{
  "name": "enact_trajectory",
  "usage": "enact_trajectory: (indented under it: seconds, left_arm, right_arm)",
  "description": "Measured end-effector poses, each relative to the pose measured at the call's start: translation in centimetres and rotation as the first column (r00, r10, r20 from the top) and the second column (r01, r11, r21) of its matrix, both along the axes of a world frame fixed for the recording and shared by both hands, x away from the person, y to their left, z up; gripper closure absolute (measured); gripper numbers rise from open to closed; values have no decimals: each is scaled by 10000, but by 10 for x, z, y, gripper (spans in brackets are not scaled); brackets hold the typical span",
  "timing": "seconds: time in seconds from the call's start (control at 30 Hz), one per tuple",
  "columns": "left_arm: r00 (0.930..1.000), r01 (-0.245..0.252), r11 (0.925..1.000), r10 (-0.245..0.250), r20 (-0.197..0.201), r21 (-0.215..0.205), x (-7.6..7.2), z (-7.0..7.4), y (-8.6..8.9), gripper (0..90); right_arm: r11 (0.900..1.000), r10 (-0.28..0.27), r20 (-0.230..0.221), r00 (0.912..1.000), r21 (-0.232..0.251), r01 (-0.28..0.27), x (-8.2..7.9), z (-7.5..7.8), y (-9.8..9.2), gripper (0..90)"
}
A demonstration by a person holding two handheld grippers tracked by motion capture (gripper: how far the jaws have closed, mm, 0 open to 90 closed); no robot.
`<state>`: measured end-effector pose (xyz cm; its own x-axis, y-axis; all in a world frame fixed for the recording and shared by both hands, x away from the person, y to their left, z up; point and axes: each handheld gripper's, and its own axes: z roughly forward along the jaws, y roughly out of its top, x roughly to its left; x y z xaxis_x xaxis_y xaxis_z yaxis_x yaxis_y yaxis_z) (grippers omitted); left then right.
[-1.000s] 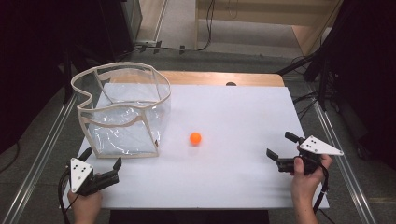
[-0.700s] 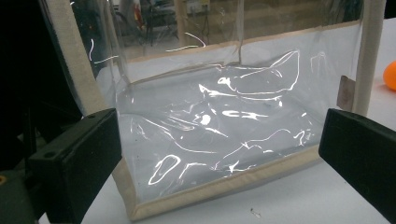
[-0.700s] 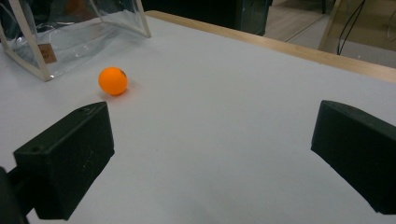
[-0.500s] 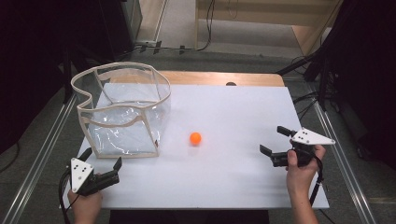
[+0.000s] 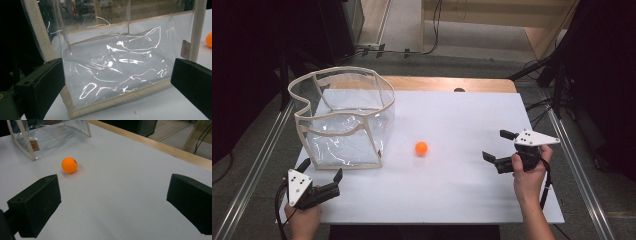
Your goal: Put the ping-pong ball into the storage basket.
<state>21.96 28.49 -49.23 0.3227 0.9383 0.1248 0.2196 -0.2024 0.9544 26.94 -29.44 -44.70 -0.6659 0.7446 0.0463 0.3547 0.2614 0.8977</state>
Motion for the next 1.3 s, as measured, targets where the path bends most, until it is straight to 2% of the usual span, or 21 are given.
enact_trajectory:
  seconds: [0.6, 1.3]
  left_arm:
    - [10000, -4, 10000, 4, 0, 83, 0, 0, -1, 0]
    - [10000, 21, 9999, -21, -7, 112, 0, 0, -1, 0]
  right_arm:
    - [9947, 801, -439, 9958, -612, -828, 24, 11, 29, 0]
    - [9781, 1575, -945, 9830, -1220, -1685, 47, 20, 60, 0]
